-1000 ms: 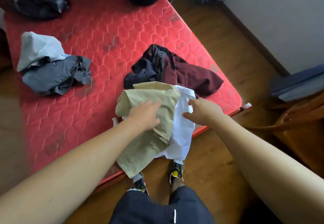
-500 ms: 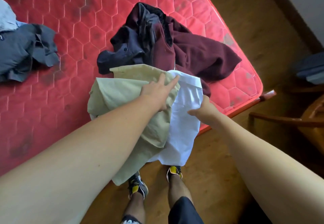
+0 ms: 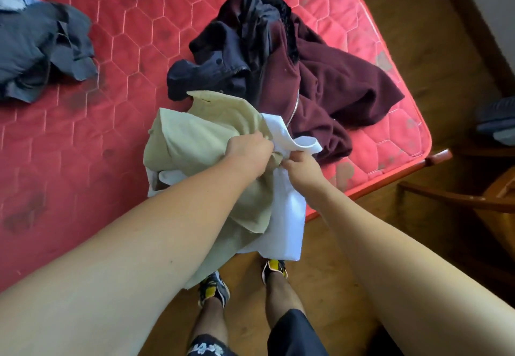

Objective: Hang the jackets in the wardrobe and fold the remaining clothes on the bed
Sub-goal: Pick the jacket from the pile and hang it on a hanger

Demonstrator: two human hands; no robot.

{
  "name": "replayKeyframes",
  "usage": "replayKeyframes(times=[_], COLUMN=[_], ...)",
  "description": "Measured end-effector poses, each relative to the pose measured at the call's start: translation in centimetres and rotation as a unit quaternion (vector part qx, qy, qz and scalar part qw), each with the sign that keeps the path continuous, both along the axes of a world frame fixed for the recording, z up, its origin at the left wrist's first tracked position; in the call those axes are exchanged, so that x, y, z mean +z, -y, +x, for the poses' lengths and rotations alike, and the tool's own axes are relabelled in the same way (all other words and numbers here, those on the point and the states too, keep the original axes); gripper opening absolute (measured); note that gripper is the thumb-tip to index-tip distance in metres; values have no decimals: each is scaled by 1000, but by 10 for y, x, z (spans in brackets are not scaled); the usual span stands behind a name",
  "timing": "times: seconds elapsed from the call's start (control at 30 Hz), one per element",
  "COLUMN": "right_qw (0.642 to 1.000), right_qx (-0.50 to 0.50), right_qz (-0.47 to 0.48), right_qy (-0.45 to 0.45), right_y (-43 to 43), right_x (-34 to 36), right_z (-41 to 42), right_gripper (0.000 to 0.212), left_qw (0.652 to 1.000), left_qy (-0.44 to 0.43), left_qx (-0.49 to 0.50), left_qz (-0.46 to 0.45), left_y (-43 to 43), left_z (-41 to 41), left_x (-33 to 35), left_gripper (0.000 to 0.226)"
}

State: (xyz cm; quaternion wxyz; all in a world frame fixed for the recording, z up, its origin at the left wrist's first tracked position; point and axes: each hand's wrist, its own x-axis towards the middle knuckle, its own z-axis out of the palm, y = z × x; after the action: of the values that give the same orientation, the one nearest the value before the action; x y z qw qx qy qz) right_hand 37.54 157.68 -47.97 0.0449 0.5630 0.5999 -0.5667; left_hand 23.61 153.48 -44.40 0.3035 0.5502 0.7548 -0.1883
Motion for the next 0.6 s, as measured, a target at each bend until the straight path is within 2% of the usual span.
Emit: replayKeyframes(times=[0.1, 0.17, 0.27, 0.33, 0.4, 0.5, 0.6], right_qw=[997, 993, 985, 979, 971, 955, 937], right_qx=[-13, -14, 6, 25, 51, 94, 158], right_qz=[-45, -75, -105, -125, -135, -137, -133], right_qy=[-57, -90, -136, -161, -191, -245, -283], right_y=[28, 44, 74, 100, 128, 180, 232], right_x=[32, 52, 90, 118, 140, 173, 191], right_z=[-34, -57, -102, -139, -177, -232, -283], right_gripper=[30, 29, 24, 25, 36, 24, 36], left_qw=[997, 992, 983, 977, 970, 954, 932], left_qy=[31, 52, 58, 46, 25, -10, -64], left_qx=[47, 76, 119, 143, 173, 222, 271], left_qz=[52, 83, 125, 152, 172, 199, 232], left_y=[33, 60, 102, 134, 171, 235, 298], left_z=[-26, -51, -96, -131, -167, -218, -261], left_x=[17, 36, 71, 97, 122, 154, 179], left_gripper=[39, 36, 15, 12, 10, 15, 20])
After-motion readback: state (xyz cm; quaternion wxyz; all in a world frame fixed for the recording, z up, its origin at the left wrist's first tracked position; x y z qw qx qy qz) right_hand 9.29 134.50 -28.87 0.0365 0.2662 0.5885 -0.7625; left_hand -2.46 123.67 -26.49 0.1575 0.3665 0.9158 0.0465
